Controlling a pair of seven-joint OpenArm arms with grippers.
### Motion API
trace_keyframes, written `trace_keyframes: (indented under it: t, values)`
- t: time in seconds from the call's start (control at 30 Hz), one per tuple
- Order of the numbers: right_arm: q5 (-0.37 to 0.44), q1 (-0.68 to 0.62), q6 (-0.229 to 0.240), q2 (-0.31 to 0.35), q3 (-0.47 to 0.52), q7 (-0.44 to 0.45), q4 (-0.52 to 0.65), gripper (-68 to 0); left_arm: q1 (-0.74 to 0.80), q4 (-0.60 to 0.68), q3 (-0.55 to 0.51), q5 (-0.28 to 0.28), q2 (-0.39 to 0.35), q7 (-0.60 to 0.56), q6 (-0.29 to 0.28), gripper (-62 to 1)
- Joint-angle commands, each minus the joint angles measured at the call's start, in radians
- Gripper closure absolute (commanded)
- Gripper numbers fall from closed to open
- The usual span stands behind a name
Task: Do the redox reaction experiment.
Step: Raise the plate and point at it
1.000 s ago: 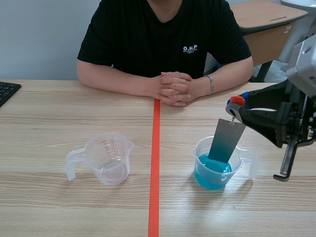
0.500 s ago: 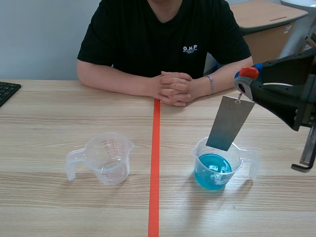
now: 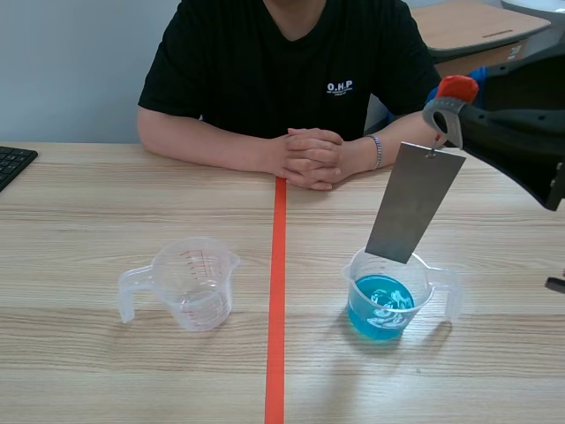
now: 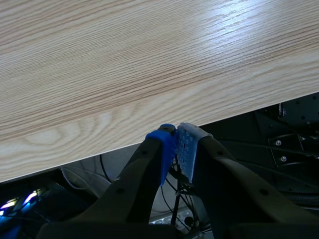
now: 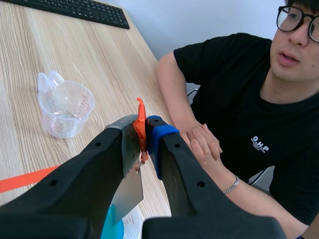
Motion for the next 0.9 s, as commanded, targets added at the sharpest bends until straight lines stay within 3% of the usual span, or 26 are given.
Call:
trace_keyframes:
  t: [0.0,0.37,0.7,0.87]
  values:
    - [0.025,0.006,0.006,0.016,0.018,-0.002,0.019,-1.5,0.000,0.013,-0.006,0.000,0.002,-0.014,0.002,-4.9]
    - [0.047,0.006,0.006,0.016,0.022,-0.019,0.024,-1.5,0.000,0.013,-0.006,0.000,-0.006,-0.041,-0.005,-4.9]
    - [0.047,0.006,0.006,0.016,0.022,-0.025,0.024,-1.5,-0.018,0.032,-0.005,-0.008,-0.195,-0.155,-0.211,-4.9]
    - [0.047,0.006,0.006,0.016,0.022,-0.026,0.024,-1.5,-0.094,0.061,0.032,-0.011,-0.309,-0.157,-0.237,-4.9]
